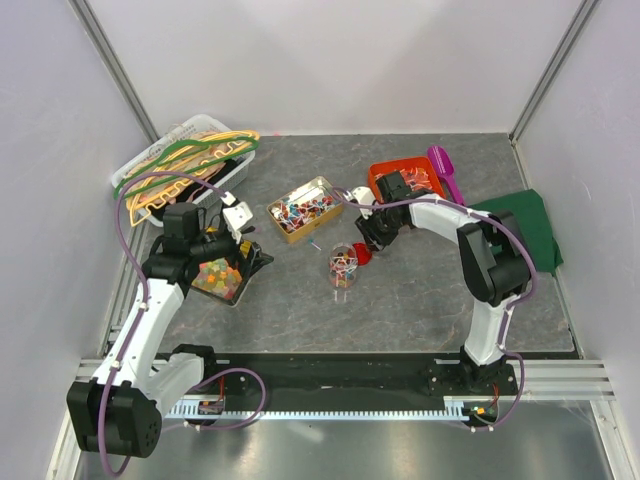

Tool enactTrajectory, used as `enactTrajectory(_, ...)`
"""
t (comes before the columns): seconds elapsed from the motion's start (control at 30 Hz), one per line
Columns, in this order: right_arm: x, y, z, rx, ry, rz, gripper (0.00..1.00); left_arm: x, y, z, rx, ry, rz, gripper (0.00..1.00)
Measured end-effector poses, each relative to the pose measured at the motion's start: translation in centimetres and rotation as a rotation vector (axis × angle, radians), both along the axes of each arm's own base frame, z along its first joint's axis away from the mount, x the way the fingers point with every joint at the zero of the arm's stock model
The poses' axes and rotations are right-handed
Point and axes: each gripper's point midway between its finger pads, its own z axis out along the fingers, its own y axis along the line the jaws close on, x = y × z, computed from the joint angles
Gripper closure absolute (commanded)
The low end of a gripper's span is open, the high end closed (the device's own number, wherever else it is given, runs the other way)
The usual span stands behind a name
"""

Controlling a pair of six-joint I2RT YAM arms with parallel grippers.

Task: Pack the candies
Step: Pick up the bottle lid at the center of the board.

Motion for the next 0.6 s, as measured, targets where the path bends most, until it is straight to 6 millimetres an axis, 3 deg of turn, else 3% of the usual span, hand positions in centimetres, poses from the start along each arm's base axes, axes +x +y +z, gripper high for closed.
enactTrajectory(0.33, -0.1, 0.5, -0.7, -0.038, -0.012, 0.012, 0.67, -0.1, 0.0, -0.1, -0.003, 0.007, 0.002, 0.0)
enactTrajectory(0.43, 0.0, 1.1, -0.8, -0.054, -0.033, 0.026, 0.8, -0.1, 0.0, -0.2, -0.003, 0.008, 0.002, 0.0)
enactTrajectory(0.47, 0.0, 1.3, -0.8, -0.057, -0.04, 0.031, 0.93, -0.1, 0.0, -0.2, -0.003, 0.008, 0.002, 0.0)
enactTrajectory(0.5, 0.1, 1.5, -0.9, -0.062, -0.046, 0.036, 1.0, -0.1, 0.0, -0.1, -0.003, 0.007, 0.002, 0.0)
enactTrajectory(0.6, 0.3, 2.0, -0.8, -0.073, -0.067, 0.035, 1.0, -0.1, 0.0, -0.1, -0.004, 0.005, 0.002, 0.0)
